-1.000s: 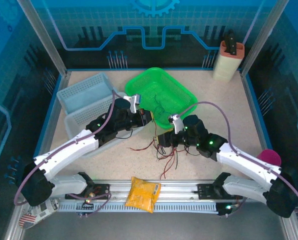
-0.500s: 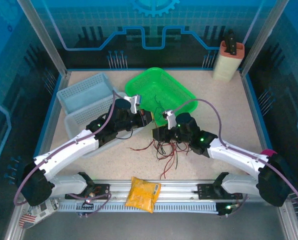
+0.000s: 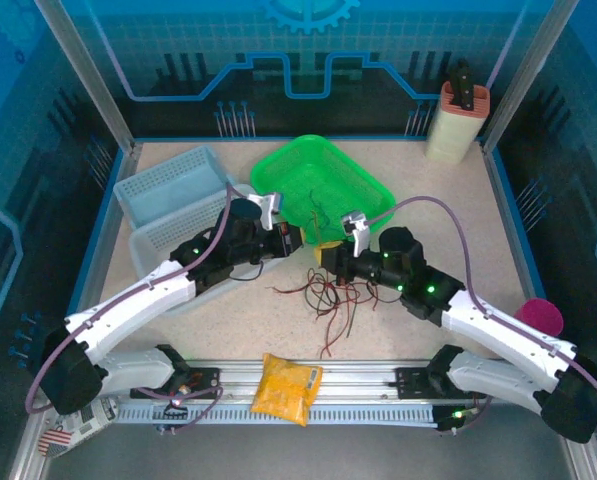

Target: Untangle the cables

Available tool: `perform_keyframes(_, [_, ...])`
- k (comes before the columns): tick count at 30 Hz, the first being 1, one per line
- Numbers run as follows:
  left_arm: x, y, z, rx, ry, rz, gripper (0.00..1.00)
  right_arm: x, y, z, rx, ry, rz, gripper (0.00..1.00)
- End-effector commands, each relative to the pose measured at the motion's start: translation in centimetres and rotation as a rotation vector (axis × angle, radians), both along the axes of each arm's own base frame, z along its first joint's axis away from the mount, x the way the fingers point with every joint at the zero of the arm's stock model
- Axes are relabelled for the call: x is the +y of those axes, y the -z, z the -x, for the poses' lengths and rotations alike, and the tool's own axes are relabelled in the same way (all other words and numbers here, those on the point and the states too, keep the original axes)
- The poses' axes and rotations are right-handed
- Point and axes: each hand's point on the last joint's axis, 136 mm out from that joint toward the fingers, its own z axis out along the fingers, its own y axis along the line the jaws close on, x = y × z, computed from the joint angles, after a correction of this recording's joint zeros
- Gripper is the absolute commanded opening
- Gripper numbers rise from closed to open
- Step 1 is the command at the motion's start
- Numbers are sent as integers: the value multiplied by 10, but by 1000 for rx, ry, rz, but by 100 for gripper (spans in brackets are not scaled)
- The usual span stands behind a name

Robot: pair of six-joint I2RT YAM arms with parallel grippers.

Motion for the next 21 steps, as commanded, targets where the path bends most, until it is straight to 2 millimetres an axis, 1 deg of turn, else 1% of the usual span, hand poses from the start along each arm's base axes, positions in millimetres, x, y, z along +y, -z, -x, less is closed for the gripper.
perform_keyframes(1, [3, 12, 17, 6, 87, -88, 0, -2, -18, 0, -55, -42, 7, 0])
perform_keyframes(4, [12, 25, 21, 33, 87, -165, 0, -5, -25, 0, -77, -40, 8, 0])
perform_keyframes(6, [18, 27, 23, 37, 81, -203, 0, -12, -23, 0, -74, -10, 12, 0])
perform_keyframes(7, [21, 26, 23, 32, 76, -215, 0, -17, -20, 0, -68, 10, 19, 0])
perform_keyframes(9, [28, 20, 24, 10, 62, -231, 0, -30, -7, -2, -39, 77, 51, 0])
perform_keyframes(12, [39, 5, 24, -24, 45, -231, 0, -55, 22, -4, 37, 188, 143, 0])
perform_keyframes(14, [48, -5, 23, -43, 29, -231, 0, -69, 42, -1, 85, 233, 200, 0])
perform_keyframes(17, [61, -23, 23, -78, 11, -220, 0, -88, 63, 3, 139, 314, 237, 1])
perform_keyframes(19, [68, -37, 21, -111, 2, -203, 0, -104, 78, 5, 183, 389, 255, 3])
perform_keyframes(20, [70, -43, 21, -129, 4, -191, 0, -110, 84, 6, 203, 414, 258, 6])
perform_keyframes(21, [71, -49, 20, -146, 4, -181, 0, -115, 88, 7, 218, 437, 257, 11])
